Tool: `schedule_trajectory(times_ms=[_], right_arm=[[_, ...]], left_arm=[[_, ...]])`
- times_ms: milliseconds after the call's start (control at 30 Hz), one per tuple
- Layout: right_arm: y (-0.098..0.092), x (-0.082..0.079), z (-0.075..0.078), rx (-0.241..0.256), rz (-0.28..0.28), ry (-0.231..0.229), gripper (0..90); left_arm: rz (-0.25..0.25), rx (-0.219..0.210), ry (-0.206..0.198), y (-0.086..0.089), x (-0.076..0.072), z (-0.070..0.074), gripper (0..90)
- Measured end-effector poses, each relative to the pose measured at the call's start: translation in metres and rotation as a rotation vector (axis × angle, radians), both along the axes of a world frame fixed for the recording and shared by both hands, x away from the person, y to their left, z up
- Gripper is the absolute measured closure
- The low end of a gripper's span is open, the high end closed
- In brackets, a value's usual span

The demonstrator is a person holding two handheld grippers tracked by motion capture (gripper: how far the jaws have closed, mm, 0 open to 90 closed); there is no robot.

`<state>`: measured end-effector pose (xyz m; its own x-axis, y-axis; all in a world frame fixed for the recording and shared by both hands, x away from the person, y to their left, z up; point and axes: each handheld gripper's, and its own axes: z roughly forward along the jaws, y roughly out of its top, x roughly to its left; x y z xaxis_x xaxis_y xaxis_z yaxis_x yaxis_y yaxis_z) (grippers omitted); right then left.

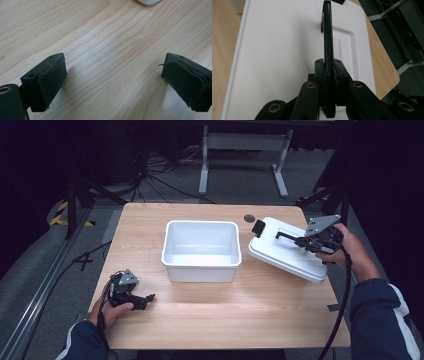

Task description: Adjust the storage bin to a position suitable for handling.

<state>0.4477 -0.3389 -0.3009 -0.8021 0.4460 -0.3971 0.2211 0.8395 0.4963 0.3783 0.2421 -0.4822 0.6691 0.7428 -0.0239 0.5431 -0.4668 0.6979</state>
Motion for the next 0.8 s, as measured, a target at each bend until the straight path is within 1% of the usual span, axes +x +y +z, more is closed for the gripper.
schedule_trajectory(times_ms=[200,267,500,567,600,667,800], right_arm=[[0.003,0.010,-0.020,0.006,-0.008,0.041,84.4],[0.004,0.013,-0.026,0.004,-0.015,0.048,84.4],[0.010,0.020,-0.043,0.004,-0.012,0.072,84.4],[0.012,0.022,-0.048,0.004,-0.009,0.085,84.4],[0.013,0.023,-0.052,-0.005,-0.018,0.084,84.4],[0.014,0.025,-0.057,-0.006,-0.025,0.092,84.4],[0.015,0.028,-0.063,0.002,-0.033,0.098,84.5]], left_arm=[[0.000,0.000,0.000,0.000,0.000,0.000,6.4],[0.000,0.000,0.000,0.000,0.000,0.000,6.4],[0.000,0.000,0.000,0.000,0.000,0.000,6.4],[0.000,0.000,0.000,0.000,0.000,0.000,6.4],[0.000,0.000,0.000,0.000,0.000,0.000,6.4],[0.000,0.000,0.000,0.000,0.000,0.000,6.4],[0.000,0.000,0.000,0.000,0.000,0.000,6.4]])
